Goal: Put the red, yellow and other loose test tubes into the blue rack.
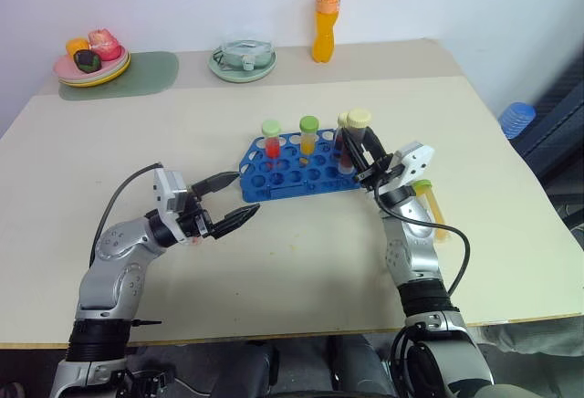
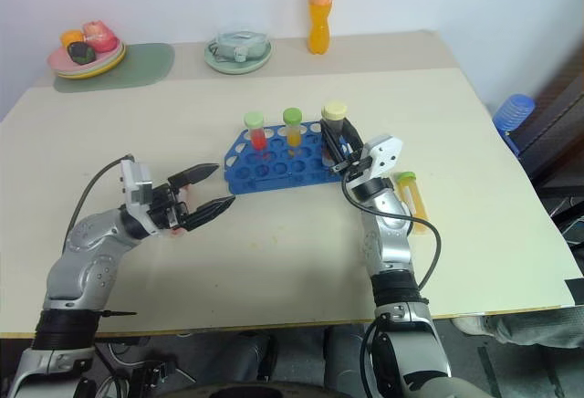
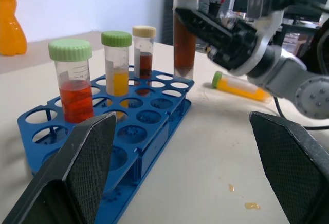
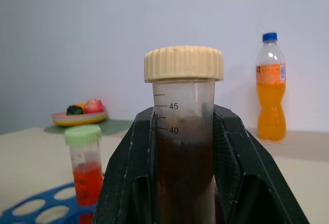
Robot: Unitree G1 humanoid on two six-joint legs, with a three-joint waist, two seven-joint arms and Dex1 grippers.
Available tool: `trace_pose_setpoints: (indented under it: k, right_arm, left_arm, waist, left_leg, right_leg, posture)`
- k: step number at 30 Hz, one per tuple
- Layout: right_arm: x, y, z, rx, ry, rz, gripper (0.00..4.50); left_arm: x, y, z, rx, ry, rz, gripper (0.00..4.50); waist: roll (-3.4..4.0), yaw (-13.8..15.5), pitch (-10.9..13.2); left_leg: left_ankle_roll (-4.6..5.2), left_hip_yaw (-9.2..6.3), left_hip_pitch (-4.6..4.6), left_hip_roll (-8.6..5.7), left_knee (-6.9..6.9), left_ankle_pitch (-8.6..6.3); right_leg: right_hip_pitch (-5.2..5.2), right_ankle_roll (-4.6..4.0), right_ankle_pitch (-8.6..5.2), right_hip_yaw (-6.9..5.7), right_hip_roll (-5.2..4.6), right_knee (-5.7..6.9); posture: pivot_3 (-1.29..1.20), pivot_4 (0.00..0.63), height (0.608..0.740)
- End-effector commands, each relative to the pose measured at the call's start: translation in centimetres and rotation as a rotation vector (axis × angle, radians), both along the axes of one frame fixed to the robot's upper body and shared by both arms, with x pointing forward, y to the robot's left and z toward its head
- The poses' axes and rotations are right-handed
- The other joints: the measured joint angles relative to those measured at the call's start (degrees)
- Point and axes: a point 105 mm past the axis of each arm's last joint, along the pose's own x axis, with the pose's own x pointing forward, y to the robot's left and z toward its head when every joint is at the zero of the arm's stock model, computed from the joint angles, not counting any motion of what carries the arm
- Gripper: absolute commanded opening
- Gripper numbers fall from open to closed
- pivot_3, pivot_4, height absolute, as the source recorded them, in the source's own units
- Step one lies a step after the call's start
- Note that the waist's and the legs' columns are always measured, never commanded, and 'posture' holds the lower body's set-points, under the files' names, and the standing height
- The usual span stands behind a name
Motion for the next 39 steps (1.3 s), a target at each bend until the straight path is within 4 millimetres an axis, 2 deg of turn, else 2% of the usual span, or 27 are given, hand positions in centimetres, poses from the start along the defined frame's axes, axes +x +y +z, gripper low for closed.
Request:
trace_pose_setpoints:
  k: [1, 8, 17, 21, 24, 30, 39]
  right_arm:
    - [0.3, -0.2, 0.3, 0.022, -0.026, -0.027, 0.88]
    - [1.6, -1.2, -1.1, 0.030, 0.019, -0.091, 0.88]
    - [1.2, -0.8, -2.1, 0.024, 0.028, -0.067, 0.88]
    - [0.3, 0.2, -1.8, 0.012, -0.020, -0.027, 2.75]
    - [0.4, 0.2, -1.9, -0.049, -0.023, -0.055, 4.41]
    - [0.1, 0.1, -1.6, -0.158, -0.005, -0.066, 4.47]
    - [-2.1, -1.5, 2.4, -0.309, -0.035, -0.114, 4.47]
  left_arm:
    - [-0.1, -0.6, 1.6, -0.007, -0.049, -0.025, 4.25]
    - [-0.2, -0.8, 1.9, -0.007, -0.046, -0.031, 4.25]
    - [-0.1, -0.6, 1.9, -0.004, -0.046, -0.028, 4.25]
    - [-0.1, -0.7, 1.9, -0.005, -0.044, -0.030, 4.25]
    - [-0.1, -0.7, 1.8, -0.005, -0.044, -0.031, 4.25]
    - [0.0, -0.8, 1.5, -0.009, -0.038, -0.031, 4.25]
    - [0.0, -0.9, 0.8, -0.016, -0.032, -0.033, 4.25]
  waist:
    - [0.00, -0.1, 0.0]
    - [0.01, -0.1, 0.0]
    - [0.01, -0.1, 0.0]
    - [0.01, -0.2, 0.0]
    - [0.02, -0.2, 0.0]
    - [0.02, 0.0, 0.0]
    - [0.02, 0.2, 0.0]
  left_leg:
    - [0.00, 0.00, 0.00, 0.00, 0.00, 0.00]
    - [-0.01, 0.00, 0.04, 0.01, 0.00, 0.01]
    - [-0.01, 0.00, 0.04, -0.01, 0.04, 0.01]
    - [-0.01, 0.00, 0.04, 0.00, 0.03, 0.00]
    - [-0.01, 0.00, 0.06, 0.01, 0.02, 0.01]
    - [-0.01, 0.00, 0.03, -0.01, 0.03, 0.01]
    - [-0.01, 0.00, 0.00, -0.01, 0.02, 0.00]
  right_leg:
    - [0.00, 0.00, 0.00, 0.00, 0.00, 0.00]
    - [0.02, 0.00, 0.00, 0.00, 0.01, 0.01]
    - [0.06, 0.00, 0.00, 0.01, 0.00, 0.01]
    - [0.05, 0.00, 0.00, 0.01, 0.01, 0.01]
    - [0.05, 0.00, 0.00, 0.01, 0.02, 0.01]
    - [0.04, 0.00, 0.00, 0.01, 0.01, 0.02]
    - [0.01, 0.00, 0.00, 0.03, 0.00, 0.01]
  posture:
    - [0.00, 0.150, 0.740]
    - [0.00, 0.150, 0.740]
    - [0.00, 0.150, 0.740]
    - [0.00, 0.150, 0.740]
    - [0.00, 0.150, 0.740]
    - [0.00, 0.150, 0.740]
    - [0.00, 0.150, 0.740]
